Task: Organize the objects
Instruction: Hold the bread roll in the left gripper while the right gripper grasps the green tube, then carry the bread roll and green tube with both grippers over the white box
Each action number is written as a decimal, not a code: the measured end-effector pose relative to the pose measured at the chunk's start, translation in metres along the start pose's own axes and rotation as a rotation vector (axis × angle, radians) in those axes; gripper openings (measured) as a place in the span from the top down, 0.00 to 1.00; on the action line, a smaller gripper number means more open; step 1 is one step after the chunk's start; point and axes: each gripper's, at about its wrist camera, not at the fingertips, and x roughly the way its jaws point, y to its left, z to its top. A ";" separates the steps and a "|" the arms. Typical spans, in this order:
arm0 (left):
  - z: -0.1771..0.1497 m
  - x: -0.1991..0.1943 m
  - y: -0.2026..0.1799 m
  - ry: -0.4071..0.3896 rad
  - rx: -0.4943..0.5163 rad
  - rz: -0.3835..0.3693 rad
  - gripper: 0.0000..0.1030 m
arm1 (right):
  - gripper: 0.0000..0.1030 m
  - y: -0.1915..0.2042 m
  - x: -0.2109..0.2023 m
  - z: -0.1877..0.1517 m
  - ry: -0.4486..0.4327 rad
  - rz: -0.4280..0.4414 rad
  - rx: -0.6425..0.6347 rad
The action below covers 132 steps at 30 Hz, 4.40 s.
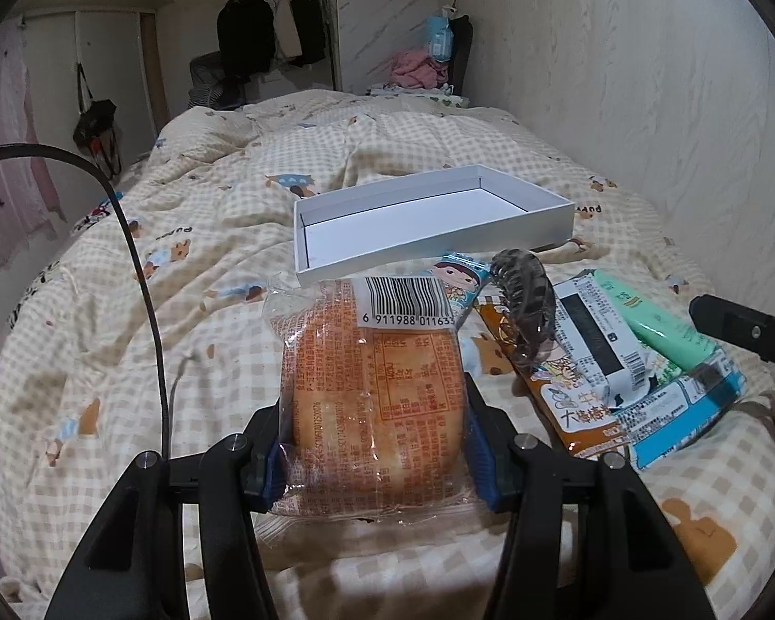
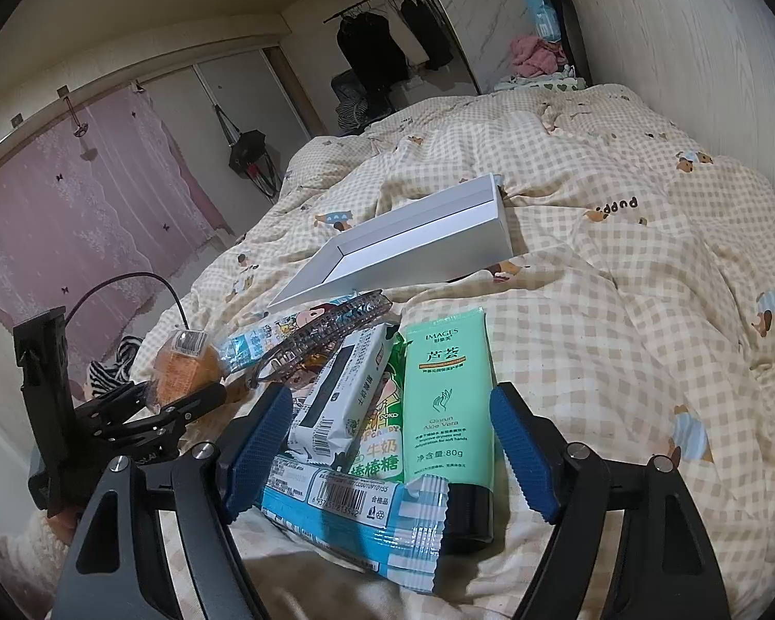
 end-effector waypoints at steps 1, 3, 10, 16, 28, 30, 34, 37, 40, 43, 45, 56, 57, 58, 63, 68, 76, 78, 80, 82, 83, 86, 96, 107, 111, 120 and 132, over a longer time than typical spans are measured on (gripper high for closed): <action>0.001 0.001 0.000 0.001 -0.002 0.002 0.42 | 0.22 0.000 0.000 0.000 0.000 0.000 0.000; 0.001 0.003 0.001 0.007 -0.002 0.003 0.42 | 0.22 0.000 0.000 0.000 0.000 0.000 -0.001; -0.001 0.005 0.004 0.012 -0.013 -0.013 0.42 | 0.22 0.000 0.000 0.000 0.002 0.002 0.001; -0.002 0.002 0.012 -0.006 -0.053 -0.053 0.42 | 0.08 0.002 0.007 0.003 0.050 0.032 -0.017; -0.005 0.001 0.027 -0.010 -0.140 -0.148 0.42 | 0.12 0.020 0.023 0.032 0.239 0.006 -0.144; -0.005 0.001 0.026 -0.010 -0.141 -0.149 0.42 | 0.27 0.026 0.032 0.034 0.284 0.031 -0.155; -0.005 0.000 0.026 -0.011 -0.145 -0.151 0.42 | 0.28 0.030 0.043 0.045 0.308 -0.077 -0.202; -0.006 -0.001 0.026 -0.012 -0.147 -0.152 0.42 | 0.31 0.014 0.049 0.049 0.372 -0.157 -0.167; -0.007 -0.001 0.026 -0.008 -0.146 -0.155 0.42 | 0.48 0.000 0.055 0.039 0.449 -0.208 -0.171; -0.007 -0.001 0.027 -0.007 -0.147 -0.159 0.42 | 0.53 -0.013 0.059 0.027 0.492 -0.163 -0.102; -0.007 -0.002 0.027 -0.007 -0.149 -0.159 0.42 | 0.60 -0.016 0.056 0.027 0.472 -0.154 -0.082; -0.008 -0.001 0.026 -0.004 -0.146 -0.154 0.43 | 0.61 -0.003 -0.001 0.059 0.201 -0.060 -0.076; -0.009 -0.001 0.026 -0.006 -0.146 -0.154 0.43 | 0.61 0.002 -0.006 0.061 0.176 -0.035 -0.089; -0.008 -0.002 0.026 -0.007 -0.147 -0.154 0.43 | 0.61 0.009 -0.008 0.061 0.153 -0.015 -0.104; -0.008 -0.002 0.028 -0.012 -0.150 -0.155 0.43 | 0.61 0.037 -0.015 0.054 0.101 0.044 -0.151; -0.007 -0.001 0.028 -0.006 -0.152 -0.148 0.43 | 0.61 0.042 -0.017 0.049 0.094 0.103 -0.136; -0.007 -0.002 0.027 0.000 -0.154 -0.150 0.43 | 0.61 0.022 -0.003 0.035 0.113 0.193 -0.045; -0.007 -0.002 0.027 0.000 -0.155 -0.151 0.43 | 0.61 0.020 -0.001 0.032 0.113 0.200 -0.031; -0.007 -0.002 0.028 0.000 -0.155 -0.151 0.43 | 0.60 0.019 -0.001 0.030 0.109 0.217 -0.018; -0.007 -0.002 0.028 -0.001 -0.155 -0.152 0.43 | 0.61 0.019 -0.001 0.030 0.119 0.220 -0.001; -0.007 -0.002 0.028 -0.001 -0.155 -0.152 0.43 | 0.61 0.018 -0.001 0.030 0.122 0.216 0.006; -0.007 -0.002 0.029 -0.005 -0.162 -0.157 0.43 | 0.61 0.014 0.000 0.028 0.127 0.216 0.034; 0.005 -0.027 0.047 -0.116 -0.220 -0.236 0.43 | 0.60 0.003 -0.003 0.028 0.115 0.283 0.107; 0.058 -0.021 0.076 -0.145 -0.261 -0.246 0.43 | 0.60 -0.001 -0.005 0.070 0.063 0.353 0.076; 0.081 -0.007 0.090 -0.148 -0.271 -0.203 0.43 | 0.60 -0.009 0.002 0.089 0.016 0.391 0.029; 0.124 0.030 0.099 -0.140 -0.241 -0.141 0.43 | 0.60 -0.040 0.045 0.132 0.027 0.343 0.087; 0.152 0.134 0.068 0.061 -0.170 -0.107 0.43 | 0.60 -0.063 0.151 0.176 0.169 0.149 0.131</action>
